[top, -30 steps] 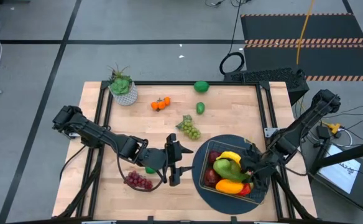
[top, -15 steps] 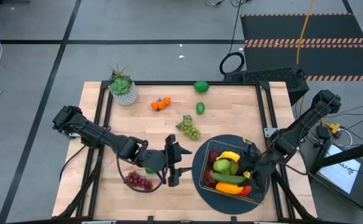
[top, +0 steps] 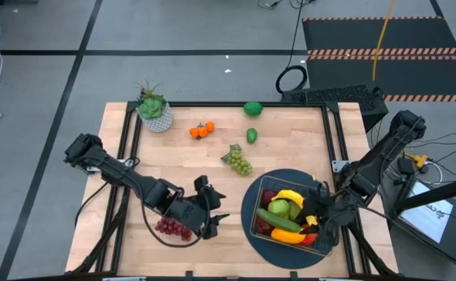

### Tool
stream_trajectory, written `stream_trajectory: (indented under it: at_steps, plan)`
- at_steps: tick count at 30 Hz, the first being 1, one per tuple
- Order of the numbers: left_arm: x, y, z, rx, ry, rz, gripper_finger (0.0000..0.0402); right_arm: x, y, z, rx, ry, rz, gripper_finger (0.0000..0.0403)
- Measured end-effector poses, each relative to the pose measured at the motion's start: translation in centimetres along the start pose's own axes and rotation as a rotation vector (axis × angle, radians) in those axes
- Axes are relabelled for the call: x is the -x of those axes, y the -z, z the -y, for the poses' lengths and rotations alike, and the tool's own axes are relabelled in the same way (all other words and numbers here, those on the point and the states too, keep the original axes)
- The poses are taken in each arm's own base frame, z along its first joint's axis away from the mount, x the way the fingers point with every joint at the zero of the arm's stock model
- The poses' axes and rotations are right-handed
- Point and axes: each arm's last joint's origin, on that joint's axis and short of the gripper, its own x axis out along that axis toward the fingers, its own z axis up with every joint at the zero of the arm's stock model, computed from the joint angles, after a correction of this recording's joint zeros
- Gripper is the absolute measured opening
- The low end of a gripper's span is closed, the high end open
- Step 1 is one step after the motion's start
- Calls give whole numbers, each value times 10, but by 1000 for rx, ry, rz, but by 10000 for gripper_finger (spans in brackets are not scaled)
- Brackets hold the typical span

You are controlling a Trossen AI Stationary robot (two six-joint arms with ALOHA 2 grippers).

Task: Build produce basket
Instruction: Put the cucumber into the gold wire basket, then put the bottom lime into the gold wire basket

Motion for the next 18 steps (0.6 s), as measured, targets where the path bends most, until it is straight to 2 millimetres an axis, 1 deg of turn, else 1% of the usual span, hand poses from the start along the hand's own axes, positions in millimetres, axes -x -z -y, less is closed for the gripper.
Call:
stream_trajectory:
  at_steps: [5,9,11,14,18]
  plan:
    - [8,14,5,50,-79,-45,273,10,1,1,17,64,75,219]
    - [17,28,10,20,-172,-60,274,16,2,4,44,168,162,219]
    - [19,35,13,15,-199,-75,277,17,2,5,77,216,199,219]
    - [17,48,19,1,-224,-119,295,19,2,5,116,265,251,219]
    - [7,64,27,8,-263,-159,339,20,1,4,151,312,304,219]
